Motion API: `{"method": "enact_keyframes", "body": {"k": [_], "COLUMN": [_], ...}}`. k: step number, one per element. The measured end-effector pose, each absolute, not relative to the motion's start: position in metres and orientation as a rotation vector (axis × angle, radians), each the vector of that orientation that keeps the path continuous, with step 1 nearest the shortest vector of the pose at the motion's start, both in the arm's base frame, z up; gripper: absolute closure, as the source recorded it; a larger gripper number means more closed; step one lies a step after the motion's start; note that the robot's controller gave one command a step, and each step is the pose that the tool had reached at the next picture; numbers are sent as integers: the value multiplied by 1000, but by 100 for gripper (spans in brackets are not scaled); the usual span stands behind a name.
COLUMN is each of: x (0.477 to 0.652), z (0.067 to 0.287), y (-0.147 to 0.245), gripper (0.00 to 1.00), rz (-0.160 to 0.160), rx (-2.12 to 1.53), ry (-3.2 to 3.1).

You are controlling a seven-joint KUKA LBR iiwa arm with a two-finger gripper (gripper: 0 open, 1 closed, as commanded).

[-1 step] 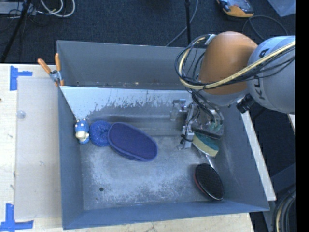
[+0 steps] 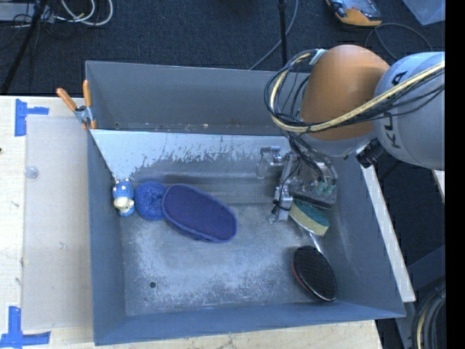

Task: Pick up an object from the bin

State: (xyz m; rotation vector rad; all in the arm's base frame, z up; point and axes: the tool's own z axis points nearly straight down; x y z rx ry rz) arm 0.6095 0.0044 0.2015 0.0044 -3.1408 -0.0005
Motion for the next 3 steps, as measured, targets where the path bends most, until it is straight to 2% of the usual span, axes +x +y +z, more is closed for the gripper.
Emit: {"method": "enact_keyframes", "body": {"k": [1, 2, 3], "x": [607, 591, 583], "z": [181, 147, 122], "y": [21, 89, 109], "gripper": [0, 0, 0], "rz": [3, -1, -8], "rx": [149, 333, 218], "ry": [-3144, -3121, -3137]}}
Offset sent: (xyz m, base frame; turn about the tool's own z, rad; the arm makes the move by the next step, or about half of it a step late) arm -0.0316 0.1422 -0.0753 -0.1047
